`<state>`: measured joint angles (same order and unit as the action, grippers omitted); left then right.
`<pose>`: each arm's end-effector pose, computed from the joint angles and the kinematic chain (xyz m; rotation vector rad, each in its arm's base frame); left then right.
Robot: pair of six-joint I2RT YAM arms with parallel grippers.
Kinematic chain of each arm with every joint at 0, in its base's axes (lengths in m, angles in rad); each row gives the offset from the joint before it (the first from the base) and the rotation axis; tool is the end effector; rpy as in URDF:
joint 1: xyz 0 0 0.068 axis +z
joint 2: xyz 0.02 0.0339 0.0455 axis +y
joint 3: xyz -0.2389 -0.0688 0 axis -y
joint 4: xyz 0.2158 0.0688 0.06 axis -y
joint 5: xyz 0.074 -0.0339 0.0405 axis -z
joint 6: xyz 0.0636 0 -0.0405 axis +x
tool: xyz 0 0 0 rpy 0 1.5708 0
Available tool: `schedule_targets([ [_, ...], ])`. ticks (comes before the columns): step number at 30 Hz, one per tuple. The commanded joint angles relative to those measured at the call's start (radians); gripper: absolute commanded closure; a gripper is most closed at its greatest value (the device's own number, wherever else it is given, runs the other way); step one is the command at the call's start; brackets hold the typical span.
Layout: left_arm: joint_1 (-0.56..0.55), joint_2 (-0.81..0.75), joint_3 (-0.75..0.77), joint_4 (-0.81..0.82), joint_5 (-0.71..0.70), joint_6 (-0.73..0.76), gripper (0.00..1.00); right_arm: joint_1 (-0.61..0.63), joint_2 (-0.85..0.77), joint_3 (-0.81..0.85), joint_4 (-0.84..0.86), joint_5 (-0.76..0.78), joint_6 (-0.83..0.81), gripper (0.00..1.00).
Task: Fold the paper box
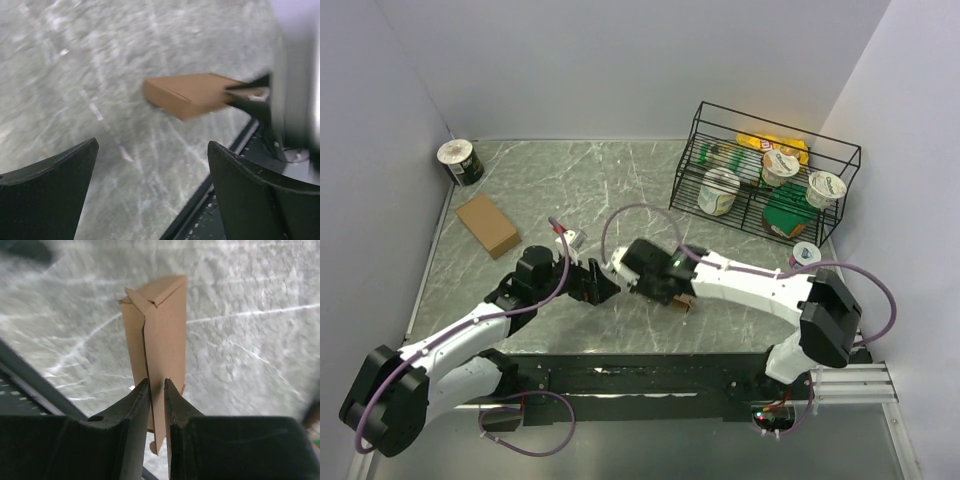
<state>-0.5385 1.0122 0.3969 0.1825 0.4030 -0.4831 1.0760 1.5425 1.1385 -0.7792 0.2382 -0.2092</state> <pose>0.1800 -0.1366 0.1849 0.3339 2.1012 -1.0355 0.1493 0.2451 0.1969 -1.5622 2.1923 -0.0705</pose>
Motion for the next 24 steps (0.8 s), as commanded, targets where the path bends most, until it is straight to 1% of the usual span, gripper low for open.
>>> schedule_targets([
  [1, -0.006, -0.061, 0.003, 0.110, 0.115, 0.012, 0.02, -0.120, -0.024, 0.070, -0.054, -0.298, -0.044, 0.76],
  [3, -0.006, -0.070, -0.006, 0.135, 0.131, 0.009, 0.02, -0.152, 0.005, 0.089, -0.075, -0.386, -0.062, 0.77],
  [7, -0.008, -0.081, -0.032, 0.185, 0.148, 0.011, 0.02, -0.217, 0.060, 0.104, -0.081, -0.471, -0.084, 0.78],
  [9, -0.008, -0.061, -0.040, 0.207, 0.148, 0.017, 0.01, -0.226, 0.067, 0.096, -0.060, -0.488, -0.093, 0.78],
  [13, -0.014, 0.050, -0.010, 0.228, 0.155, 0.049, 0.04, -0.246, 0.070, 0.079, -0.032, -0.471, -0.102, 0.78],
  [20, -0.055, 0.180, 0.092, 0.281, 0.183, 0.132, 0.08, -0.318, 0.057, 0.086, -0.026, -0.519, -0.134, 0.77],
  [24, -0.061, 0.241, 0.144, 0.296, 0.188, 0.147, 0.11, -0.366, 0.071, 0.089, -0.022, -0.530, -0.150, 0.77],
])
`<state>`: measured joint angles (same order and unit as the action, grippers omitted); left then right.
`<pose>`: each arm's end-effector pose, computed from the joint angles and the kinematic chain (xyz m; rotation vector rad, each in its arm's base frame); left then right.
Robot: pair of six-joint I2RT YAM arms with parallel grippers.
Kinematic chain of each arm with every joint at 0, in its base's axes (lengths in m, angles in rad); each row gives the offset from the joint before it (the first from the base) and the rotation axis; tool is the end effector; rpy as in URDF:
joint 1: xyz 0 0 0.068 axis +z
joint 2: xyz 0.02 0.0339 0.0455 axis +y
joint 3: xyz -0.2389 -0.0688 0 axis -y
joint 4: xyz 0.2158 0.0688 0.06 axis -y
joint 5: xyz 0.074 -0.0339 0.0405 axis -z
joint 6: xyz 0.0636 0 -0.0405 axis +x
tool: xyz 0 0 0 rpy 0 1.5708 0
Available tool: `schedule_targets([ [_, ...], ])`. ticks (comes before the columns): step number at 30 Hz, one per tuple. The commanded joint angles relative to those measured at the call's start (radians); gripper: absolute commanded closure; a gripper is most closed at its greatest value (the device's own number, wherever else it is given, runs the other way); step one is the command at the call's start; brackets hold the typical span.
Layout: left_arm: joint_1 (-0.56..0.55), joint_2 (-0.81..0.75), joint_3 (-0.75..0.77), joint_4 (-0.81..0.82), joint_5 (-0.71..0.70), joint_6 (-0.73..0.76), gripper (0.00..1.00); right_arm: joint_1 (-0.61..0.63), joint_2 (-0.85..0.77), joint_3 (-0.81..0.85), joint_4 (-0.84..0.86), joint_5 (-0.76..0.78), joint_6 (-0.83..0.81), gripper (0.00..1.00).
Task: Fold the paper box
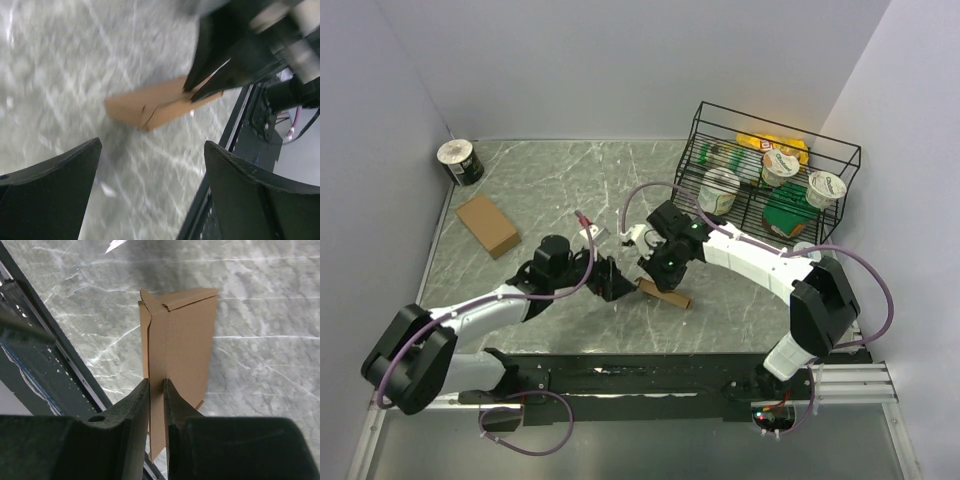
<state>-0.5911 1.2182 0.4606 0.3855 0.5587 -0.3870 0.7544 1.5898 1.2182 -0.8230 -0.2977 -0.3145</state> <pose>0.1927 -0.1699 0.1865 0.6039 1.9835 -1.1683 0.2036 0.2169 0.2045 -1.4913 2.3630 0.5248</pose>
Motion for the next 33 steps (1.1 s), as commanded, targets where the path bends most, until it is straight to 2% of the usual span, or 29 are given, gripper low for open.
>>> schedule_targets([
  [1, -0.010, 0.056, 0.099, 0.096, 0.032, 0.056, 0.13, -0.052, 0.025, 0.007, 0.027, 0.006, -0.050, 0.77],
  [12, -0.036, 0.236, 0.236, 0.072, 0.032, 0.154, 0.29, -0.115, 0.048, 0.007, 0.059, 0.017, -0.075, 0.79],
  [18, -0.052, 0.293, 0.282, 0.050, -0.008, 0.204, 0.43, -0.119, 0.048, 0.004, 0.064, 0.009, -0.077, 0.80],
  [22, -0.056, 0.305, 0.297, 0.036, -0.020, 0.221, 0.60, -0.121, 0.048, 0.004, 0.065, 0.009, -0.077, 0.80],
  [24, -0.061, 0.311, 0.303, 0.029, -0.032, 0.226, 0.61, -0.119, 0.052, 0.006, 0.062, 0.012, -0.078, 0.80],
  [28, -0.072, 0.322, 0.316, 0.015, -0.040, 0.234, 0.70, -0.119, 0.053, 0.006, 0.062, 0.014, -0.078, 0.80],
  [33, -0.093, 0.337, 0.331, -0.003, -0.072, 0.244, 0.70, -0.121, 0.047, 0.006, 0.062, 0.011, -0.078, 0.80],
])
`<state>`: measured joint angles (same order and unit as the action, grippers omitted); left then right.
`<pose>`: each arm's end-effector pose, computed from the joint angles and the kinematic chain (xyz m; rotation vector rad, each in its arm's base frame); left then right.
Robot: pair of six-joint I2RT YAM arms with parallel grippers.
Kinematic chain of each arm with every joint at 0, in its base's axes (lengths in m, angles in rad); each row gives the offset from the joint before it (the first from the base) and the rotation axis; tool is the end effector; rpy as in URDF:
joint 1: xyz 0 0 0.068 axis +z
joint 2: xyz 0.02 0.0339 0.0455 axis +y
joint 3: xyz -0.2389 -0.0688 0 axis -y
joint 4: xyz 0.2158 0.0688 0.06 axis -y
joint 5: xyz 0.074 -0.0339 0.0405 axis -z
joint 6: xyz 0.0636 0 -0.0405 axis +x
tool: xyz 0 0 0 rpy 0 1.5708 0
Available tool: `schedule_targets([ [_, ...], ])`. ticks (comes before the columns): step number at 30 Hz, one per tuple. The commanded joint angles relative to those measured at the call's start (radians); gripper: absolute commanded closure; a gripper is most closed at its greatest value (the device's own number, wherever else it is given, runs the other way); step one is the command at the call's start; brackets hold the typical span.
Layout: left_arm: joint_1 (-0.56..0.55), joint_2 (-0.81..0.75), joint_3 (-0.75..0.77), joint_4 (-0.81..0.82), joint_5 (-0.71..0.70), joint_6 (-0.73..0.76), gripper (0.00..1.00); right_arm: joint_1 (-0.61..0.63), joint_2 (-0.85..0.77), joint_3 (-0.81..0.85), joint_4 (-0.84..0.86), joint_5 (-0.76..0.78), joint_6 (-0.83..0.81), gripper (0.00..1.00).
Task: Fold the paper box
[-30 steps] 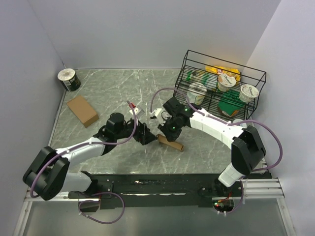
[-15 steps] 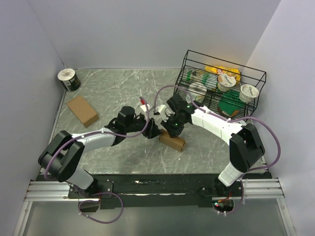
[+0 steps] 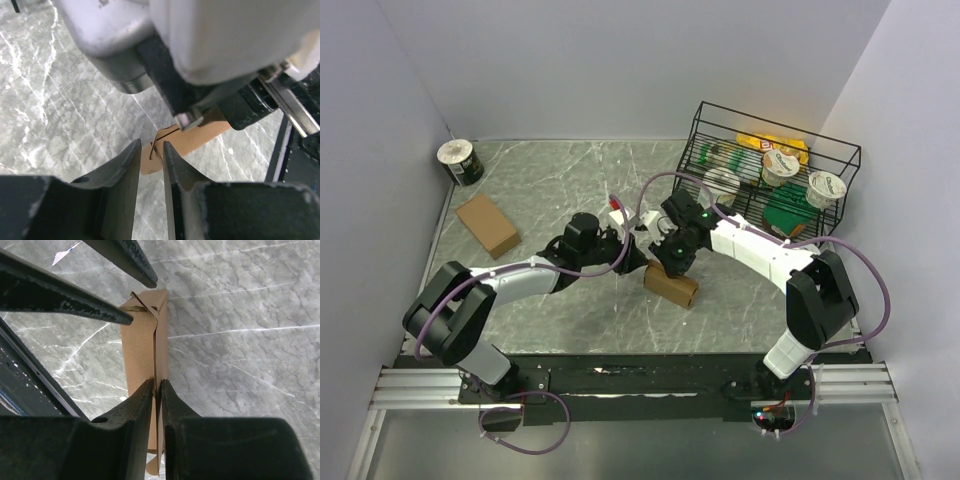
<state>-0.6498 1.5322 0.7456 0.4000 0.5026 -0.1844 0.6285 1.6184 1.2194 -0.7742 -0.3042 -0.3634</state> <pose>0.2409 -0.2215 0.1929 0.8065 1.8881 -1.0261 0.2361 0.1951 0.1994 -1.3820 2.3760 0.4906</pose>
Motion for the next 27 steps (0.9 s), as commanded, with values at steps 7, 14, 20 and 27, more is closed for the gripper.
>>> schedule_targets([
  [7, -0.050, 0.043, 0.064, -0.026, -0.047, 0.056, 0.68, 0.005, 0.015, 0.003, 0.015, 0.013, -0.031, 0.80],
  [14, -0.056, 0.065, 0.070, -0.029, -0.024, 0.060, 0.70, 0.005, 0.012, 0.003, 0.018, 0.011, -0.029, 0.80],
  [20, -0.056, 0.059, 0.037, -0.003, 0.024, 0.050, 0.68, 0.005, 0.011, 0.002, 0.016, 0.017, -0.028, 0.80],
  [27, -0.054, 0.037, -0.046, 0.121, 0.024, -0.027, 0.52, 0.007, 0.008, 0.002, 0.019, 0.014, -0.025, 0.81],
])
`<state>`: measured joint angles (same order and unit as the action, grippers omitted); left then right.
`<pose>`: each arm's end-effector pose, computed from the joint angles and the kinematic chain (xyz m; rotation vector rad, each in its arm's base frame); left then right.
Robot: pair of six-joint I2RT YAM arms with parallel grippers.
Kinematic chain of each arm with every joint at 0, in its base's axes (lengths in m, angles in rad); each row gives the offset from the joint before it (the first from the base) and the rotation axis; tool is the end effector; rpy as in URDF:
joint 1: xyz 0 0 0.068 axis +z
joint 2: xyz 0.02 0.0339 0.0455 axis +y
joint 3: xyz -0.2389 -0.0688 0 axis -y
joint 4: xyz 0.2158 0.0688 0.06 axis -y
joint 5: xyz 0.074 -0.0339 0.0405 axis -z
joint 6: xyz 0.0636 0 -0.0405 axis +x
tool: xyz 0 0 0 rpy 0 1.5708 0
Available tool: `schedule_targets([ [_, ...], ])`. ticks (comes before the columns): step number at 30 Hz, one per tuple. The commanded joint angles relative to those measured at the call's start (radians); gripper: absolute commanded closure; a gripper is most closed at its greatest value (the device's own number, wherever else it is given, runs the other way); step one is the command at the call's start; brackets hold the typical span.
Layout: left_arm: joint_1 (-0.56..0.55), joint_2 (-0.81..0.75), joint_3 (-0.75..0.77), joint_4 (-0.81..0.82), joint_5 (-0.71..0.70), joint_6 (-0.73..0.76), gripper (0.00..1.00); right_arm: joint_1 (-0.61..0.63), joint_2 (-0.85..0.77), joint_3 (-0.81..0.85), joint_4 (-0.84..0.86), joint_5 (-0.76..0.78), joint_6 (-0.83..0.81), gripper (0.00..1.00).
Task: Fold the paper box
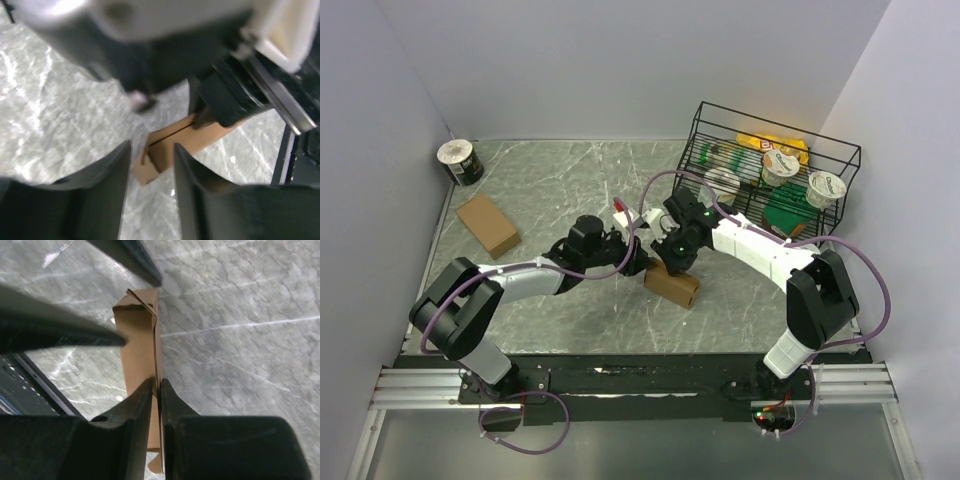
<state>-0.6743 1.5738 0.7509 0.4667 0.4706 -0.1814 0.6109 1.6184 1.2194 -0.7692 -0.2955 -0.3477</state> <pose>0.2429 -0.2310 0.1894 0.8097 1.8551 -1.0112 0.2403 0.1909 0.1995 -1.3388 2.3954 0.4781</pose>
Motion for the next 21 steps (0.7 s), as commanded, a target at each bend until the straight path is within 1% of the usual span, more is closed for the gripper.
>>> schedule_targets([
  [1, -0.030, -0.008, -0.061, 0.075, 0.056, -0.042, 0.50, 0.023, 0.005, 0.000, 0.016, 0.007, -0.040, 0.81],
  [3, -0.025, -0.024, -0.091, 0.134, 0.059, -0.072, 0.45, 0.023, 0.000, -0.001, 0.019, 0.007, -0.037, 0.81],
  [5, -0.022, -0.043, -0.113, 0.159, 0.059, -0.090, 0.44, 0.023, -0.009, -0.006, 0.028, 0.004, -0.034, 0.81],
  [7, -0.019, -0.054, -0.123, 0.190, 0.066, -0.096, 0.44, 0.023, -0.023, -0.012, 0.034, 0.001, -0.033, 0.81],
  [10, -0.007, -0.067, -0.136, 0.204, 0.079, -0.108, 0.46, 0.024, -0.037, -0.018, 0.050, 0.004, -0.027, 0.80],
  [12, 0.007, -0.081, -0.153, 0.220, 0.089, -0.125, 0.48, 0.024, -0.046, -0.024, 0.067, 0.012, -0.019, 0.72],
  [13, 0.013, -0.089, -0.157, 0.230, 0.094, -0.128, 0.48, 0.024, -0.054, -0.029, 0.071, 0.015, -0.011, 0.66],
  [14, 0.021, -0.092, -0.162, 0.228, 0.097, -0.132, 0.47, 0.026, -0.061, -0.032, 0.077, 0.016, -0.007, 0.58],
  [15, 0.022, -0.098, -0.165, 0.224, 0.100, -0.132, 0.46, 0.026, -0.066, -0.037, 0.091, 0.016, -0.004, 0.54],
  [16, 0.025, -0.109, -0.166, 0.219, 0.102, -0.132, 0.45, 0.026, -0.083, -0.044, 0.096, 0.016, 0.007, 0.50],
  [17, 0.027, -0.115, -0.174, 0.219, 0.100, -0.136, 0.42, 0.026, -0.094, -0.047, 0.105, 0.012, 0.012, 0.37],
  [18, 0.028, -0.123, -0.177, 0.220, 0.103, -0.138, 0.41, 0.026, -0.104, -0.052, 0.111, 0.009, 0.019, 0.31],
  [19, 0.031, -0.133, -0.182, 0.220, 0.103, -0.141, 0.39, 0.027, -0.130, -0.061, 0.123, 0.009, 0.033, 0.25],
  [20, 0.035, -0.138, -0.188, 0.220, 0.102, -0.144, 0.35, 0.026, -0.146, -0.066, 0.128, -0.001, 0.041, 0.19],
  [21, 0.036, -0.144, -0.189, 0.219, 0.102, -0.144, 0.33, 0.026, -0.178, -0.072, 0.133, -0.005, 0.050, 0.16],
])
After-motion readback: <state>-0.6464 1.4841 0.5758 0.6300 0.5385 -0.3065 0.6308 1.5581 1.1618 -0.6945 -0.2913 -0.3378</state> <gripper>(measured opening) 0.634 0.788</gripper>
